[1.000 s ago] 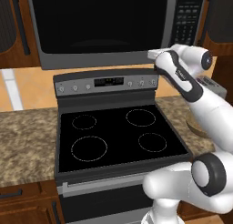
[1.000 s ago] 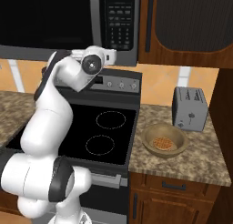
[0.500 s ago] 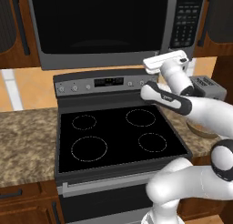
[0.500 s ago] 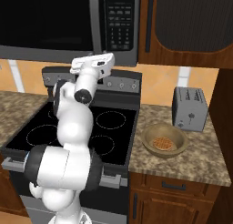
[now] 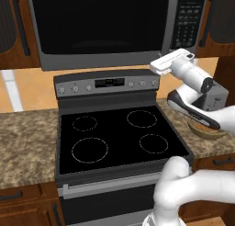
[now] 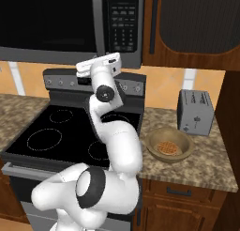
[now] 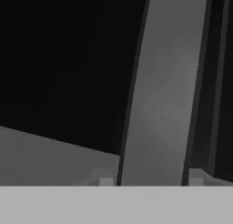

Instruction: Open the microwave, place the bowl with waffle inside the microwave, then close the microwave door and turn it on.

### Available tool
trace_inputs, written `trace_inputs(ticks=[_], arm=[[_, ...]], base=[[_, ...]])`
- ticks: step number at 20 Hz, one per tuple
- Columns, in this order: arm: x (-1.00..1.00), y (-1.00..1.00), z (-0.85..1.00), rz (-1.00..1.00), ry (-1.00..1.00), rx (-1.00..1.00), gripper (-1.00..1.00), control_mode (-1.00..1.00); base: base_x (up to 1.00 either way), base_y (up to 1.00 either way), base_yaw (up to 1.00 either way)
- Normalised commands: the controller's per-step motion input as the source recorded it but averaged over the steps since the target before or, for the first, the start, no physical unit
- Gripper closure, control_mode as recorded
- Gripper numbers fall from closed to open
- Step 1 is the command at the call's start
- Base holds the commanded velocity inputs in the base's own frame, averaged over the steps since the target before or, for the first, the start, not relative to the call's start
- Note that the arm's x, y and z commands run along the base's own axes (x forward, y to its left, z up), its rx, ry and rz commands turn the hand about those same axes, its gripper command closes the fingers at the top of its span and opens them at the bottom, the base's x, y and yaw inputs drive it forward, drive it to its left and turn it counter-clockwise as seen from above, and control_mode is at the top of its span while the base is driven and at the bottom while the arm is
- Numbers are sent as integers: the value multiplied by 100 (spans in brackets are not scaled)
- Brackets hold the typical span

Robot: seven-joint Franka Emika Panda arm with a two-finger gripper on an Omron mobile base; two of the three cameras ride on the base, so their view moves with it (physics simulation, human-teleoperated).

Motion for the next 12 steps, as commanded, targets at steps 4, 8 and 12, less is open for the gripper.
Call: trace_inputs(ticks=[4, 8, 12], arm=[[-65, 100, 100, 34, 34, -57, 100, -100], [-78, 93, 100, 36, 26, -56, 100, -100], [-93, 86, 97, 33, 12, -58, 100, -100]], base=[[0, 0, 0], [0, 0, 0], [0, 0, 0]])
